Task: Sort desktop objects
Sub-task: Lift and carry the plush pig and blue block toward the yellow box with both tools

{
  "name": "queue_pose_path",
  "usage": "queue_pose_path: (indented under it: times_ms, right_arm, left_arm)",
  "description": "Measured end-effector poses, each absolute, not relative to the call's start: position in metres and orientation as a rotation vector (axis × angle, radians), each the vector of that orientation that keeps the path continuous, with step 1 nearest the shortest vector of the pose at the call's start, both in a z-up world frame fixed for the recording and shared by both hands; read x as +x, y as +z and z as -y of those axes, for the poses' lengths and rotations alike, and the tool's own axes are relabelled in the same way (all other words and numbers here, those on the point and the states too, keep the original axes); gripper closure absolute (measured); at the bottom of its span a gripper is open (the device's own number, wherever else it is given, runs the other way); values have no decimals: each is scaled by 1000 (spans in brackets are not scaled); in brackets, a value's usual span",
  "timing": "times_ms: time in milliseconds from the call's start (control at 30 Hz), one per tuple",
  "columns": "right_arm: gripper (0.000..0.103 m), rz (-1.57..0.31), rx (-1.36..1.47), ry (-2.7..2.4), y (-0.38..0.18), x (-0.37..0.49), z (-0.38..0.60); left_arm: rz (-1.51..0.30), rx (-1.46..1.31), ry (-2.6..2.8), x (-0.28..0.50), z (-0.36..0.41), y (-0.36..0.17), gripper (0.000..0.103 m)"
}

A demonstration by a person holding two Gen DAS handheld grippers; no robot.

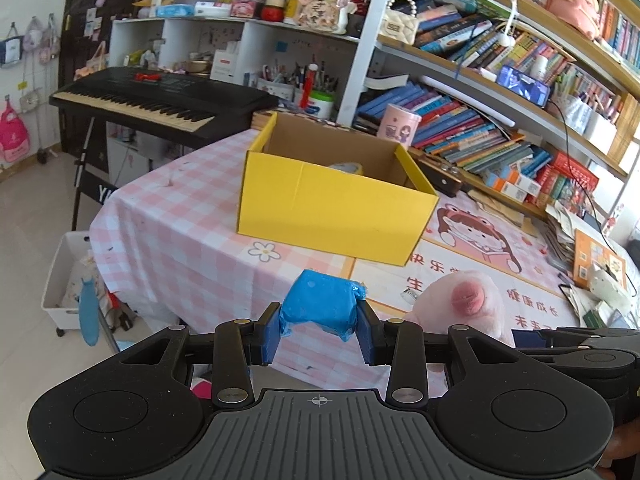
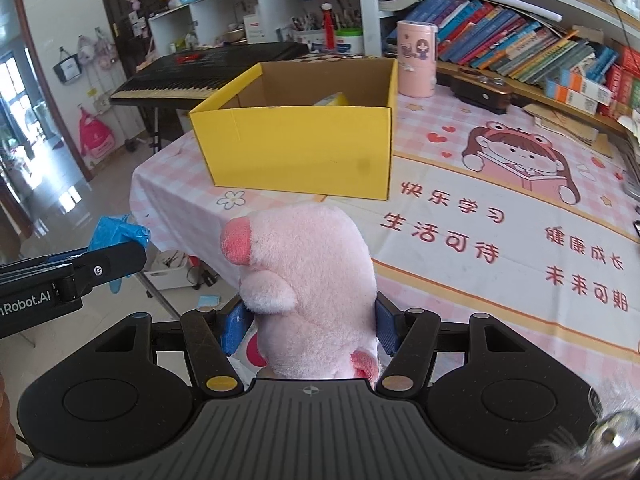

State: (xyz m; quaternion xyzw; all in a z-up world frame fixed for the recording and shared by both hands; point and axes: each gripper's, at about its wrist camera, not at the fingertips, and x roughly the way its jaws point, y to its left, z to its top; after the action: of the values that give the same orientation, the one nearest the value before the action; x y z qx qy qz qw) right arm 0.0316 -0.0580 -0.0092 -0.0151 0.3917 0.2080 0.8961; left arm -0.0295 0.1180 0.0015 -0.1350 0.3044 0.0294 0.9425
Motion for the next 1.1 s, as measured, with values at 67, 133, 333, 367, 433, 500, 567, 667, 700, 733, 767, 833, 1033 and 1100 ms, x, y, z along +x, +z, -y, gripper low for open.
queue_pose_path:
  times_ms: [67,133,333,367,433,500,567,667,700,733,767,833,1033,1100]
  right_arm:
    - [43,-814,-33,441,-10,38,56]
    - [43,-812,-34,454,-10,46,55]
    - [43,-756,-43,512,-1,70,52]
    - [43,-743,-42,519,1,76,52]
    - [43,-714,-41,527,7,87,54]
    - [43,-679,-39,531,13,100,57]
    - [43,-641,-36,536,21,114,59]
    - [43,-585,-31,545,35,137,62]
    - [43,-569,-29,547,39,144,63]
    - [43,-555,-27,549,43,152,64]
    - [43,-541,-24,551,47,160,65]
    - [43,-515,-25,554,53,177,66]
    - [43,-461,-37,575,66,222,61]
    - [43,-447,-47,585,68,235,56]
  left_arm:
    - [-621,-276,70,-25,-119,1,66]
    - [-621,-276,84,-21,-121,1,66]
    - [-610,-270,116,0,-122,4,66]
    - [-609,-268,119,5,-122,5,66]
    - [-604,-261,121,15,-123,7,66]
    - [-591,-254,127,29,-124,11,66]
    - [-573,-251,134,42,-126,16,66]
    - [-531,-243,151,64,-129,27,66]
    - [-519,-240,156,71,-130,31,66]
    - [-506,-234,161,79,-131,35,66]
    - [-496,-227,165,87,-130,38,66]
    - [-476,-209,173,103,-130,45,66]
    - [-486,-116,184,152,-122,49,66]
    - [-509,-81,187,168,-119,43,66]
